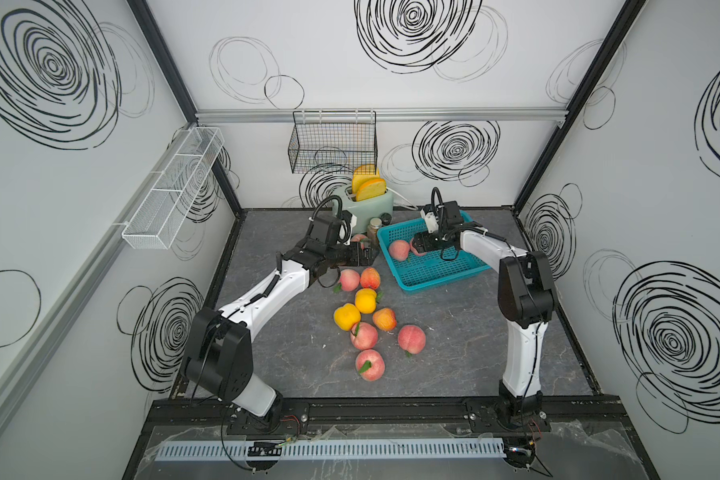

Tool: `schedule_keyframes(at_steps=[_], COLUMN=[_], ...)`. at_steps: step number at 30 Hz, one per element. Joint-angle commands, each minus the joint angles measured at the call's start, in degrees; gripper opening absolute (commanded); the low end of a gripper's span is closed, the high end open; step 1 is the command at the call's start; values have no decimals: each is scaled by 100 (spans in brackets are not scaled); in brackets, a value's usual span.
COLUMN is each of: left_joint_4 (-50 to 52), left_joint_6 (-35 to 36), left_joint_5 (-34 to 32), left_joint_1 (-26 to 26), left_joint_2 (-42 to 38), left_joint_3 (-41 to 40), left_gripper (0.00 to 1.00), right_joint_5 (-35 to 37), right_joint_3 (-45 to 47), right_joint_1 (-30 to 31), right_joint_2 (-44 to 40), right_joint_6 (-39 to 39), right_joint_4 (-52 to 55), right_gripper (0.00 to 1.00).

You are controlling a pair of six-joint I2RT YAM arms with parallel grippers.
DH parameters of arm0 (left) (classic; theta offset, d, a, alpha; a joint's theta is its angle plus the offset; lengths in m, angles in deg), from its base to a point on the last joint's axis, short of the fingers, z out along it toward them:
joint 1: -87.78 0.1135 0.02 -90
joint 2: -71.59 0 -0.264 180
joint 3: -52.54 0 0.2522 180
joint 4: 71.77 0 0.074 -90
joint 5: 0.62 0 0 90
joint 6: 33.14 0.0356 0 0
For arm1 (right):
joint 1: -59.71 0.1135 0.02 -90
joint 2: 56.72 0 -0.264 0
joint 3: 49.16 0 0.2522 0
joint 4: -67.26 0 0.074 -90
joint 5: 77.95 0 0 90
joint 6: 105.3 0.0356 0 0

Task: Put the peaches into the basket
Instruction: Place the peach in the basket, then pick up the peach from the center of the board.

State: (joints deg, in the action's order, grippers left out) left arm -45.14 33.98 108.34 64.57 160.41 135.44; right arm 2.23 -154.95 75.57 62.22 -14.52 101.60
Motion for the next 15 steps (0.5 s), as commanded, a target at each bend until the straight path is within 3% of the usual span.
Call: schedule_keyframes(at_steps=[1,7,15], left_joint_4=[29,256,383], left_joint_6=[125,184,156], left_joint_5=[-76,-182,-253], left_joint_1=[44,34,-31], left_joint_2=[-229,-473,-815], left_joint_3=[-75,-246,-589], left_gripper=[98,98,98], right_joint_5=[67,130,292], right_joint_3=[126,491,1006], right_joint_1=[49,160,569], right_joint_2=[-474,-1127,-1947], right_joint_6=[-109,-122,-92], right_joint_4=[264,331,479], right_gripper=[79,80,91])
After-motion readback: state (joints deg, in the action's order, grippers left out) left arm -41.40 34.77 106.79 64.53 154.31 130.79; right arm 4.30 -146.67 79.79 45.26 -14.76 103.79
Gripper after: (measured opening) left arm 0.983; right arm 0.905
